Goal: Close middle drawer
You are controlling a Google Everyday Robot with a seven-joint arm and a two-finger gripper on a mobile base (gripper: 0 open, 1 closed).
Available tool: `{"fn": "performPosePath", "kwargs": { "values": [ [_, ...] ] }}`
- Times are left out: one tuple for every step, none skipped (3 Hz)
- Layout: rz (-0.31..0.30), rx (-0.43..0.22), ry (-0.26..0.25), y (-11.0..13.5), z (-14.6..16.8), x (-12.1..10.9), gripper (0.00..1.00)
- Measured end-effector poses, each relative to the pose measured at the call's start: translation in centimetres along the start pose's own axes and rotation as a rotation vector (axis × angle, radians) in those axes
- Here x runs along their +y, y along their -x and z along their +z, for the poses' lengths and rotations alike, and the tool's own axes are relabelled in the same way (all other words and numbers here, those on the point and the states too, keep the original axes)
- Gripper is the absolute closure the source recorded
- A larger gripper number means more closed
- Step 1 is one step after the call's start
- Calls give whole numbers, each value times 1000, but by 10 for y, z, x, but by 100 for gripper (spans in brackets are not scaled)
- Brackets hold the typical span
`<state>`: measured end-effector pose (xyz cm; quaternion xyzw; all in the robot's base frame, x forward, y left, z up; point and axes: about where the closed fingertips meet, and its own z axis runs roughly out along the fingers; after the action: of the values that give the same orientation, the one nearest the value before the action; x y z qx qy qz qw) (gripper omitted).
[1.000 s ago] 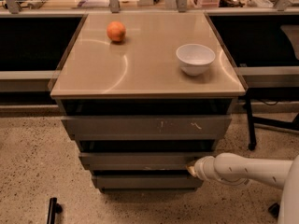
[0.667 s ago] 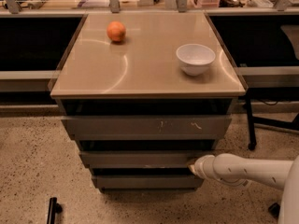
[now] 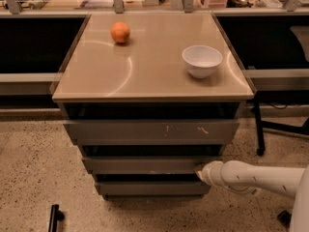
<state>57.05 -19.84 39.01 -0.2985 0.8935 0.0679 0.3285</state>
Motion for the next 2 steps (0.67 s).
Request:
{"fn": "performPosePath", "kwargs": {
  "values": [
    [-5,12,53,-6,-12,3,100],
    [46,38,70,-23,-66,-5,100]
  ]
}}
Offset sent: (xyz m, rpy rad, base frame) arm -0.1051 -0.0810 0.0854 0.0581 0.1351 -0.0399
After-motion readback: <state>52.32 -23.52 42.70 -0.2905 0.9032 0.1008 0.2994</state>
